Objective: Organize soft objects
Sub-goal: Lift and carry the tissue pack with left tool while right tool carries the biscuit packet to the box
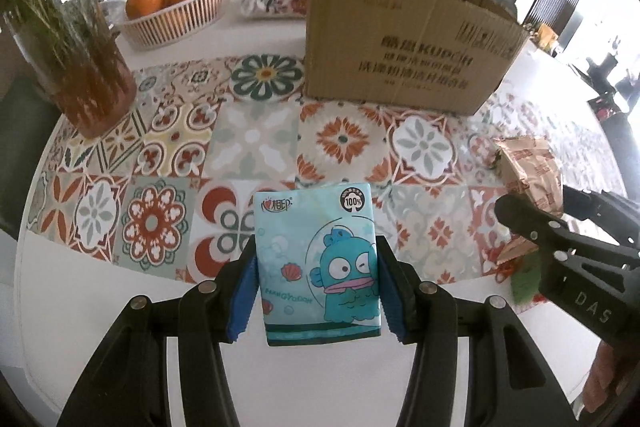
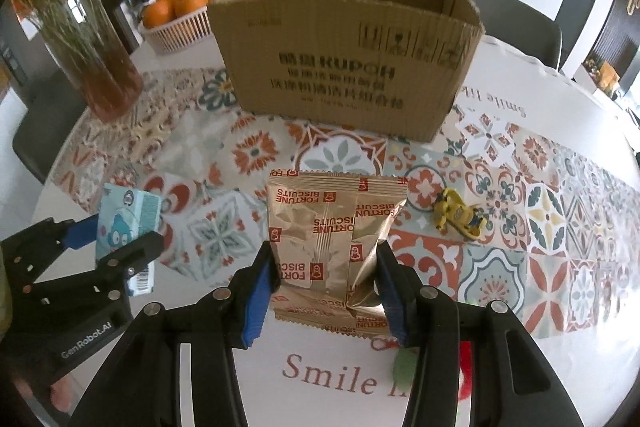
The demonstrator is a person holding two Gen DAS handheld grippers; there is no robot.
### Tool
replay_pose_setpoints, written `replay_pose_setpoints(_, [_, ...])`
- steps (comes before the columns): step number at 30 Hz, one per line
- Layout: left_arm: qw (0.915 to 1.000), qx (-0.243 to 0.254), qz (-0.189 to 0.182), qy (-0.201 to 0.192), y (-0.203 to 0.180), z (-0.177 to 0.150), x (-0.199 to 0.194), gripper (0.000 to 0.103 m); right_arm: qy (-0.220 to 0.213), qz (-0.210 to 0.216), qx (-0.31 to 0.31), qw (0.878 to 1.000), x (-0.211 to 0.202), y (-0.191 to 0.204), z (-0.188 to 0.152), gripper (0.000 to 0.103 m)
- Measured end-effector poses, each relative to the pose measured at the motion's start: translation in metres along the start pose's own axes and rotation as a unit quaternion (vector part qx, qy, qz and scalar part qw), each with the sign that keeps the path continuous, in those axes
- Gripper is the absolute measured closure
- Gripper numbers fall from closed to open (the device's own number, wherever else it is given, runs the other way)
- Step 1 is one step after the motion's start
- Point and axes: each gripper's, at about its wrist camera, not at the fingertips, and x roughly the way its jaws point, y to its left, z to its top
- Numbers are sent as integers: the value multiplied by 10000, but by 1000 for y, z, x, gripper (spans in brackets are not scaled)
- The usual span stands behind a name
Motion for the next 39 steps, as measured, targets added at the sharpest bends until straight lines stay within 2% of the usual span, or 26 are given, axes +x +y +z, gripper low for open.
replay_pose_setpoints(16, [9973,218,-91,-693,-7,48,-36,50,-627,166,359,9972,-36,-6,28,54])
replay_pose_setpoints(26, [9953,288,-184,-907,-13,76,-45,50,-889,218,464,9947,-46,-14,52,54])
replay_pose_setpoints(39, [9921,489,-60,-1152,-21,122,-52,50,-1197,249,500,9912,-56,-28,94,54])
